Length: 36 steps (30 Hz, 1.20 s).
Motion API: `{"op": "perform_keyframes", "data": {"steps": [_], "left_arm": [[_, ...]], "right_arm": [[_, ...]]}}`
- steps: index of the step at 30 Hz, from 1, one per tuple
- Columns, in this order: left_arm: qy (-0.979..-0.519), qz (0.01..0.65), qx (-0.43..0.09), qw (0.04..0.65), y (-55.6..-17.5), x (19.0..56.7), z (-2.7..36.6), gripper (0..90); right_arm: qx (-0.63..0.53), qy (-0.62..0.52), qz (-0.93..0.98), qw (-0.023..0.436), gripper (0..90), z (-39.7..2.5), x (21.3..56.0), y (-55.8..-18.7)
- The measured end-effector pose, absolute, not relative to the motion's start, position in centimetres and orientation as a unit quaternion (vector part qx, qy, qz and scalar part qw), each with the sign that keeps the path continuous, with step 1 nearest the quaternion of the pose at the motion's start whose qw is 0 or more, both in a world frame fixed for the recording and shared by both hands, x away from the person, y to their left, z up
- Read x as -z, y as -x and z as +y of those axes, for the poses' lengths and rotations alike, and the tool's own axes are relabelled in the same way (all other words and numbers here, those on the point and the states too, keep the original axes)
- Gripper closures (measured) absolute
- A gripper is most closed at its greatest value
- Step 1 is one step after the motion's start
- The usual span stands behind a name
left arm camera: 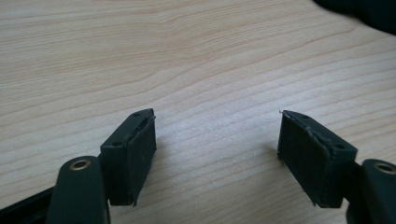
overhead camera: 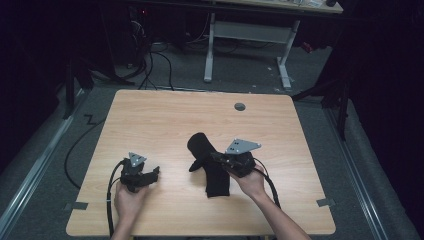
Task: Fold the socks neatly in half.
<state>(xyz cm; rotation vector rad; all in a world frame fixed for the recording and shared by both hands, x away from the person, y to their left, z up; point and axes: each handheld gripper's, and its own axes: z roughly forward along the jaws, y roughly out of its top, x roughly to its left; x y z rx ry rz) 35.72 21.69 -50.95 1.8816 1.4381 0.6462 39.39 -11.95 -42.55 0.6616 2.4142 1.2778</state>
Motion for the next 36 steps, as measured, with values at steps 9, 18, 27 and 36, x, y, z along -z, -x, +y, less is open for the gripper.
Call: {"op": "perform_keyframes", "data": {"steps": [9,18,27,36], "left_arm": [[-0.726,0.545,-0.228,0.353,-36.2,50.3,20.6,33.0],[-0.723,0.515,-0.162,0.432,-38.0,47.3,17.3,34.3],[-0.738,0.518,-0.124,0.415,-39.9,48.0,15.1,38.2],[-0.759,0.500,-0.112,0.402,-40.3,49.2,13.6,42.2]], "right_arm": [[-0.426,-0.243,0.861,0.138,87.4,-11.2,45.4,-40.7],[-0.415,-0.259,0.864,0.120,86.4,-11.5,47.1,-41.1],[-0.403,-0.263,0.870,0.103,83.6,-11.5,48.8,-40.8],[-0.393,-0.258,0.876,0.105,75.3,-11.2,49.5,-40.6]]}}
